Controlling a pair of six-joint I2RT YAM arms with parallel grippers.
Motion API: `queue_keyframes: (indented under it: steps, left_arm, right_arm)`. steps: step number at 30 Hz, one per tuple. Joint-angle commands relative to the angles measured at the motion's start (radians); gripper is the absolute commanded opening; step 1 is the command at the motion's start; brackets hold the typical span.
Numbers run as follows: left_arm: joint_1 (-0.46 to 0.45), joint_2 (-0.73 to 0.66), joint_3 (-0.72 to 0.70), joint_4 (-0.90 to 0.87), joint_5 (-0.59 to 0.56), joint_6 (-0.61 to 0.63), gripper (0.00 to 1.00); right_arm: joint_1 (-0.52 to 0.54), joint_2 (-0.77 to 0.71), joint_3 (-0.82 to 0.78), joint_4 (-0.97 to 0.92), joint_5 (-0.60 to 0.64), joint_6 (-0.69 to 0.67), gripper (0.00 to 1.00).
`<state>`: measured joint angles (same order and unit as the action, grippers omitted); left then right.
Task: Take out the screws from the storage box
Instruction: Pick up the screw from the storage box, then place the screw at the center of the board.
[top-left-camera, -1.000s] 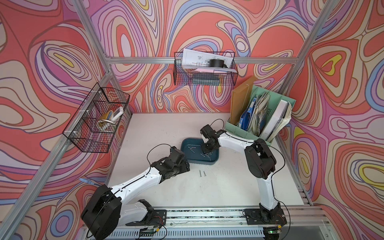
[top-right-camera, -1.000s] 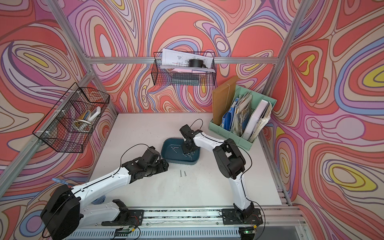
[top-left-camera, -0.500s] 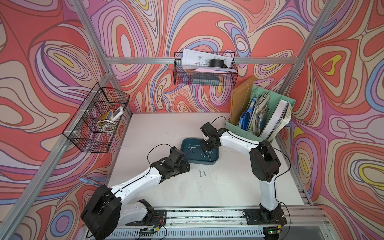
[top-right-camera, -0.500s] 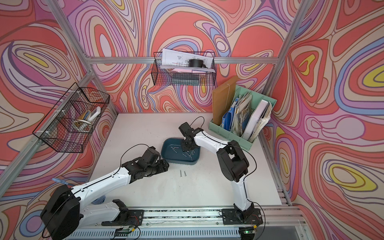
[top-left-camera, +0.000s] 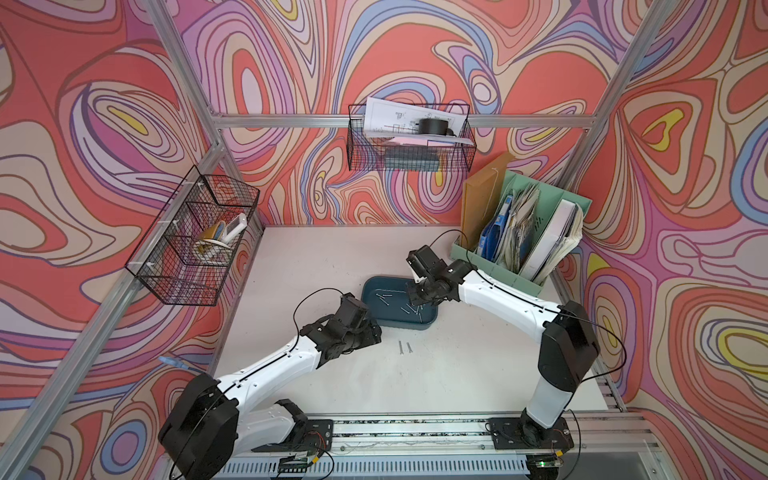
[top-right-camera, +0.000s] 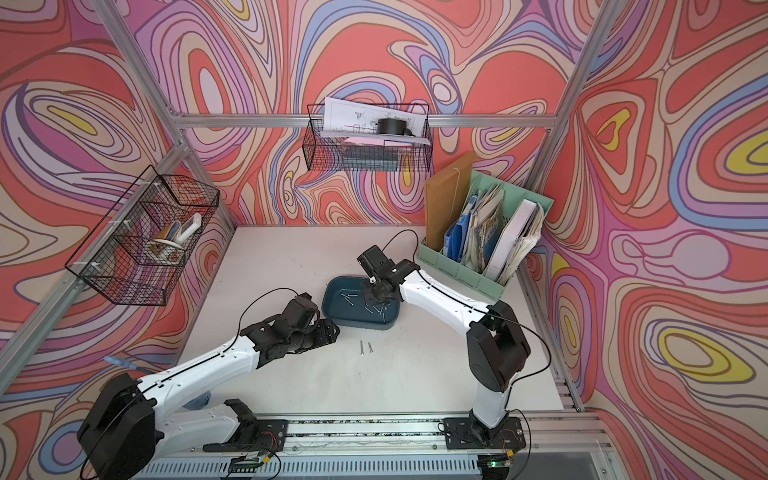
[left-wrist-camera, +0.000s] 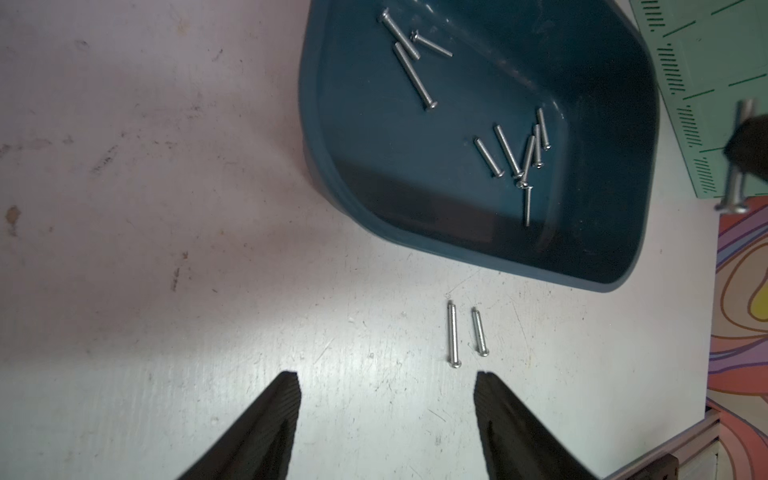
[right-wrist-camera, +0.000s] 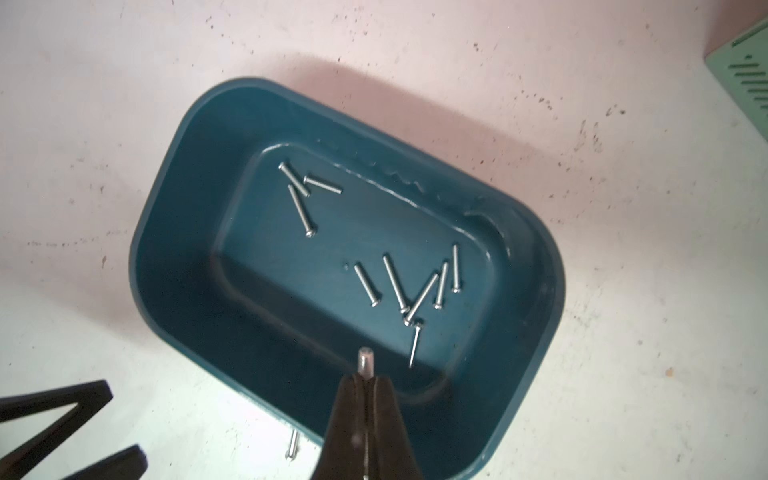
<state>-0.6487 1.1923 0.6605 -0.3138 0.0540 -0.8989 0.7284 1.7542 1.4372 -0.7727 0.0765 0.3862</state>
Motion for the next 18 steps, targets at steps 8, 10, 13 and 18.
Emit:
queue_keyframes:
  steps: [8, 10, 13, 18]
  left_arm:
    - [-0.006, -0.021, 0.006, -0.022, 0.065, -0.011, 0.71]
    - [-0.006, -0.026, 0.011, -0.047, 0.061, -0.005, 0.72]
    - [-0.006, -0.037, 0.009, -0.064, 0.052, -0.007, 0.72]
    - [-0.009, -0.059, -0.016, -0.041, 0.053, -0.026, 0.71]
  right_arm:
    - [0.088, -0.166, -0.184, -0.025, 0.046, 0.120, 0.00]
    - [0.095, -0.190, -0.212, -0.019, 0.046, 0.132, 0.00]
    - [0.104, -0.223, -0.258, -0.009, 0.045, 0.153, 0.00]
    - [0.119, -0.253, -0.324, 0.025, 0.021, 0.177, 0.00]
